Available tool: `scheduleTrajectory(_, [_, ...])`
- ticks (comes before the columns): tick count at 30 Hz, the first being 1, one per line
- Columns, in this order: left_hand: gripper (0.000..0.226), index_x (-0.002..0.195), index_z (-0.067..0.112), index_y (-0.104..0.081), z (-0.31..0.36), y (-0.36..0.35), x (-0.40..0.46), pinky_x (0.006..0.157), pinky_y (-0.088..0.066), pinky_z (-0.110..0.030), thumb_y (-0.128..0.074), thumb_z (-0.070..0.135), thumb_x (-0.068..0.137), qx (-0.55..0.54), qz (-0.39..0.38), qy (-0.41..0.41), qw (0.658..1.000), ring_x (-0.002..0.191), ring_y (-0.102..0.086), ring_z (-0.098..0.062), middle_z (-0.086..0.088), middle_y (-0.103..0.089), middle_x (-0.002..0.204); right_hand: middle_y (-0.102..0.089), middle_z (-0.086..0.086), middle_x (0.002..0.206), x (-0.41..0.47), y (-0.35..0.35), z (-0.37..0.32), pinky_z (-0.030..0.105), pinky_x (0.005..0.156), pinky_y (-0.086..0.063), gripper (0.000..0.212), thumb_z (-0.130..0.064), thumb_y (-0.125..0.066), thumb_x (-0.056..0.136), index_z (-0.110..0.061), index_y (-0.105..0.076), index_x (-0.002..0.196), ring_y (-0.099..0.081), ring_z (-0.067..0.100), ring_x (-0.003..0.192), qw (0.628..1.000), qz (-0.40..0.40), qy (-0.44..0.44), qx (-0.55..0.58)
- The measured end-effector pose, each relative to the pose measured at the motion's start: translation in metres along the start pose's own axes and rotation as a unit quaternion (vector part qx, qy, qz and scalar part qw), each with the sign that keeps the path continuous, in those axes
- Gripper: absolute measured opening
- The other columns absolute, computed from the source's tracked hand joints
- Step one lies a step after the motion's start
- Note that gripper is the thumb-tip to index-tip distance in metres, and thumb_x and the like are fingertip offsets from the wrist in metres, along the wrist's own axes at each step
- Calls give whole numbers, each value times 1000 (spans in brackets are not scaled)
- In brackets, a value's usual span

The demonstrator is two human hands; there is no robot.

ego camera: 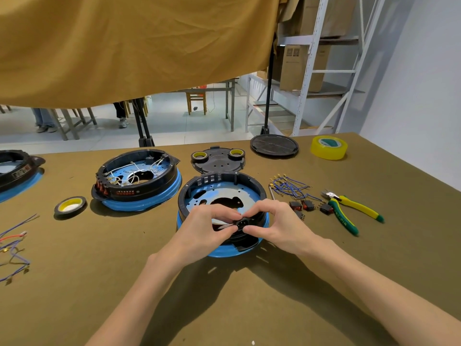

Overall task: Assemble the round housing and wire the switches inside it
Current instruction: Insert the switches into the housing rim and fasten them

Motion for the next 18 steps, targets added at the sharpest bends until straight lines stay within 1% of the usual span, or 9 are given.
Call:
scheduleTrajectory(2, [30,122,29,-75,1,-1,-1,92,-53,-14,-74,19,93,15,4,-10,1000,105,-66,7,23,-71,116,-69,-22,104,0,1,-1,9,90,-44,23,-30,-81,88,-42,-70,104,-63,5,105,1000,-3,7,-4])
scheduleTrajectory(4, [31,123,29,-74,1,0,-1,91,-53,-15,-73,19,94,17,9,-12,1000,105,-66,5,22,-72,116,-69,-21,104,1,0,0,8,90,-42,20,-30,-79,89,-41,-70,103,-63,6,106,1000,-4,11,-4])
scheduleTrajectory(7, [30,122,27,-75,0,1,0,88,-54,-16,-73,17,94,6,14,-11,1000,106,-67,3,21,-72,115,-71,-17,103,2,-1,4,14,91,-47,18,-30,-78,90,-31,-74,107,-64,9,106,1000,-3,3,2])
scheduleTrajectory(9, [30,121,27,-76,-1,1,0,86,-54,-16,-73,16,93,6,14,-10,1000,105,-67,4,21,-73,115,-71,-17,104,4,-1,5,16,89,-50,18,-30,-79,90,-30,-74,108,-65,9,105,1000,-5,1,5])
scheduleTrajectory(12, [31,122,28,-75,-3,0,0,83,-54,-14,-73,17,93,5,20,-8,1000,106,-67,4,20,-73,115,-71,-17,104,3,-1,6,17,90,-49,19,-31,-78,90,-30,-74,109,-64,9,106,1000,-4,-2,3])
scheduleTrajectory(13, [32,123,29,-75,-3,-1,0,84,-54,-13,-73,17,93,6,23,-8,1000,107,-66,4,20,-73,115,-71,-17,104,3,-2,7,20,91,-50,19,-32,-78,90,-30,-74,109,-64,9,106,1000,-3,-3,5])
scheduleTrajectory(16, [33,124,30,-75,-4,-2,1,86,-52,-11,-72,17,94,14,32,-6,999,113,-62,7,21,-72,118,-71,-18,103,1,-6,9,42,98,-49,22,-37,-78,89,-31,-74,110,-63,10,107,1000,15,-16,-5])
scheduleTrajectory(18, [31,122,31,-75,-4,-1,2,85,-52,-11,-71,16,94,14,28,-10,999,116,-61,7,22,-72,119,-71,-20,103,0,-8,9,48,100,-46,23,-38,-79,88,-31,-75,109,-62,9,108,999,32,-18,-8])
Point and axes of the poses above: each hand's wrist, its own x-axis towards the middle knuckle, its own y-axis out of the back of the hand, z = x × y, the point moved 1 cm from there along x, towards the middle knuckle
